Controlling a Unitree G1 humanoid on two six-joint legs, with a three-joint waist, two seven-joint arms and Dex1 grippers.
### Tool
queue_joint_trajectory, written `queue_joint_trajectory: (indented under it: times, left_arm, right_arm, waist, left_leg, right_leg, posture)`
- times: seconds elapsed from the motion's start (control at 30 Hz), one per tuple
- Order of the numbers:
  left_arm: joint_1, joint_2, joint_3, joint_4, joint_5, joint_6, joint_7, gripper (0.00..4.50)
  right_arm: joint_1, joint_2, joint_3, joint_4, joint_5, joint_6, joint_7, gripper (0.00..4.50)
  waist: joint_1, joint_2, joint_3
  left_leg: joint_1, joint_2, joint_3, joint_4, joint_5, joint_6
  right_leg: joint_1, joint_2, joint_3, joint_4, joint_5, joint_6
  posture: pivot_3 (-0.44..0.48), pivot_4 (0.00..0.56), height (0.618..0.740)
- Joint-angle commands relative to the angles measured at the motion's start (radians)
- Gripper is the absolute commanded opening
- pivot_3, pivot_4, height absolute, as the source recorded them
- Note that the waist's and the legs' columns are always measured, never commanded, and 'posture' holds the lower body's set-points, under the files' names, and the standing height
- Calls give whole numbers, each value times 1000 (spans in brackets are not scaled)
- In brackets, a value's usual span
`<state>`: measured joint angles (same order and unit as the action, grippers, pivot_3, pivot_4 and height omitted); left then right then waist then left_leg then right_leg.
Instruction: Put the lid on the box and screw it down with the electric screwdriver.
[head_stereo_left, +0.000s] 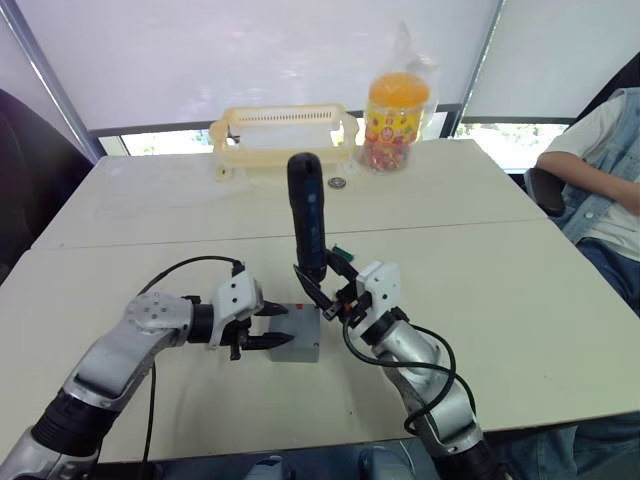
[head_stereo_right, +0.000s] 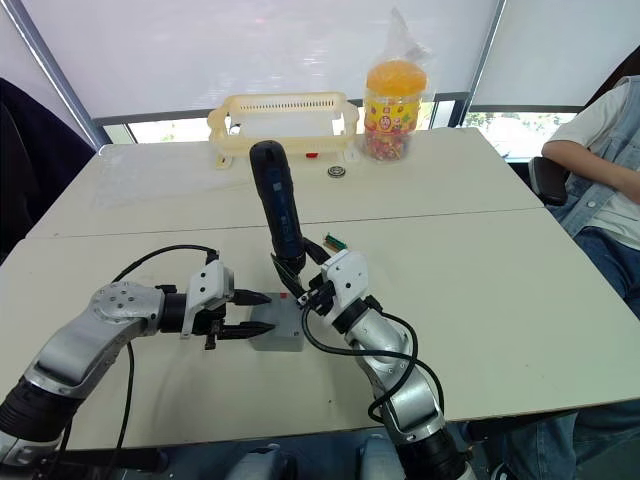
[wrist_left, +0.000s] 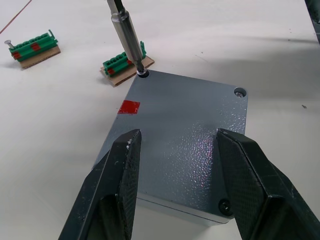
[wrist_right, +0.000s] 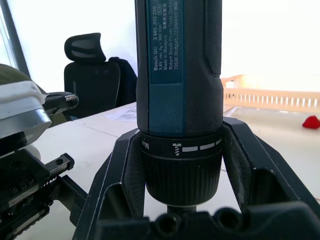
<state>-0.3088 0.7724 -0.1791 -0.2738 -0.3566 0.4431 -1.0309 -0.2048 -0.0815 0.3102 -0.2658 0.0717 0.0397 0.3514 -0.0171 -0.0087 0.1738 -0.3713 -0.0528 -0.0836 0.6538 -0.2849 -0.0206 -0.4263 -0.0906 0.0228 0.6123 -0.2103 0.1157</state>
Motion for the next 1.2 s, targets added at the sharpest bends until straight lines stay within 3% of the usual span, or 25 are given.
queue_joint_trajectory:
  times: [0.03,0.9,1.2]
  left_arm:
    - [29,17,-35,31,54,21,1,2405]
    - [17,27,-38,38,57,26,-12,2405]
    - [17,27,-37,34,56,30,-9,2405]
  right_arm:
    - [-18,1,-20,15,-22,-29,-16,1784]
    - [58,-35,-27,107,-1,-61,20,1784]
    - [69,-48,-27,130,4,-38,36,1784]
  waist:
    - [0,0,0]
    - [1,-3,-3]
    - [2,-3,-4]
  left_leg:
    - [0,0,0,0,0,0]
    - [4,0,0,-2,0,0]
    - [17,0,-1,-6,0,0]
  right_leg:
    - [0,0,0,0,0,0]
    - [4,0,0,0,-3,3]
    - [15,-2,-1,-1,-11,0]
  posture:
    - [0,150,740]
    - [0,150,740]
    - [0,150,740]
